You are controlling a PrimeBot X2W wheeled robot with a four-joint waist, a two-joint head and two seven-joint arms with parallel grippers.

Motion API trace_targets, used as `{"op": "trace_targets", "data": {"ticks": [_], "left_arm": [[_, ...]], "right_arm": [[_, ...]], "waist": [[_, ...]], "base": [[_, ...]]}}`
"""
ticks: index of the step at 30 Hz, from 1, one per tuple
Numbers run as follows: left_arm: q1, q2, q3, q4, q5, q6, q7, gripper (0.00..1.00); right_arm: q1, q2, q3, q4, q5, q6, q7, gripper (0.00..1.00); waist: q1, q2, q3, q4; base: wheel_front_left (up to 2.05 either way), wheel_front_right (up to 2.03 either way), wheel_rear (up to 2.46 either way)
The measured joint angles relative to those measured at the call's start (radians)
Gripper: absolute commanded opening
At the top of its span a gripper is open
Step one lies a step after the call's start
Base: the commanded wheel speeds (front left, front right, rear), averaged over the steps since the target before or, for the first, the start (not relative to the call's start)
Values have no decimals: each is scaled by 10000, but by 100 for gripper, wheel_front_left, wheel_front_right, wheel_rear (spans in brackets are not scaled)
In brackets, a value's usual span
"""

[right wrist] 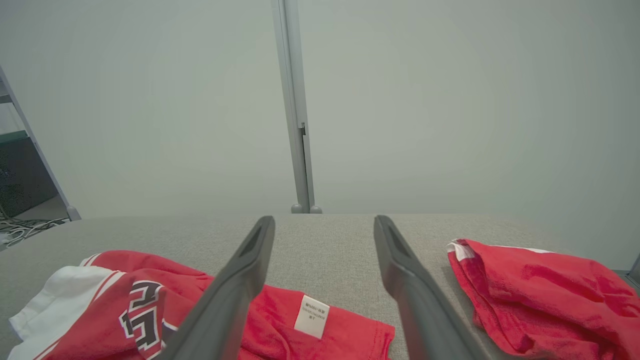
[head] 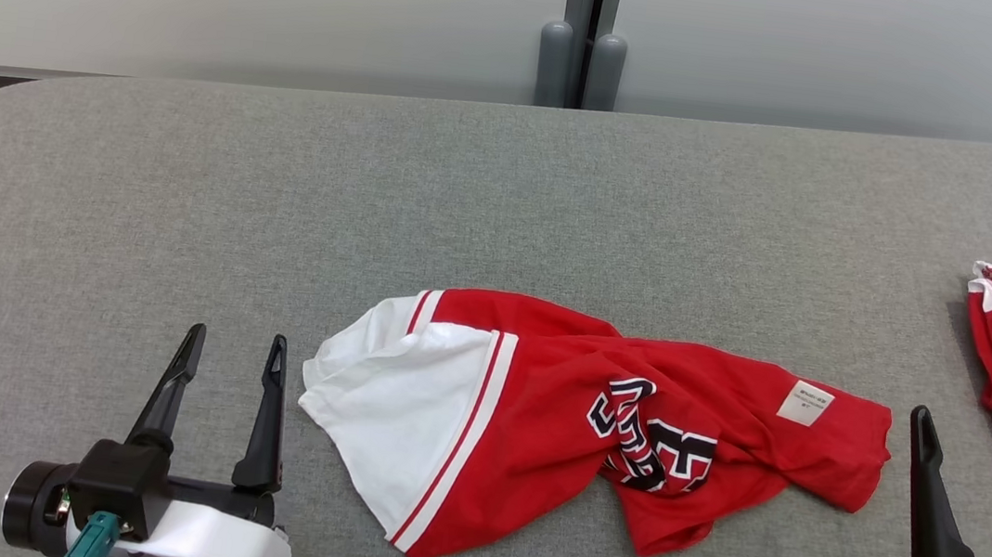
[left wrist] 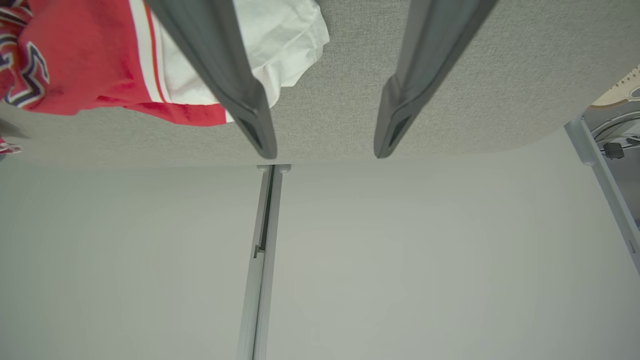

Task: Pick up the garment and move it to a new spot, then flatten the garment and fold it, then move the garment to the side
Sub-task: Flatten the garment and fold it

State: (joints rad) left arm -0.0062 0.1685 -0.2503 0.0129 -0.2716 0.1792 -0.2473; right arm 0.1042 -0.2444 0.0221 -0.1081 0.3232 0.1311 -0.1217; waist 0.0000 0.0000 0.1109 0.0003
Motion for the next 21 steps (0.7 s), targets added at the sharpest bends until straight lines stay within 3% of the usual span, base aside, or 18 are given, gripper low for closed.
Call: {"op": "trace_targets", "data": {"ticks": [16, 21], "left_arm": [[-24, 61, -267, -171, -15, 50, 234, 100], [-560, 42, -581, 132, -270, -391, 924, 100]], "right_arm": [[7, -23, -12, -104, 17, 0, 67, 100], [-135, -25, 119, -119, 56, 0, 77, 100]], "waist": [[0, 0, 211, 22], [0, 0, 502, -50]], "base": [[0, 0, 0], [0, 0, 0]]}}
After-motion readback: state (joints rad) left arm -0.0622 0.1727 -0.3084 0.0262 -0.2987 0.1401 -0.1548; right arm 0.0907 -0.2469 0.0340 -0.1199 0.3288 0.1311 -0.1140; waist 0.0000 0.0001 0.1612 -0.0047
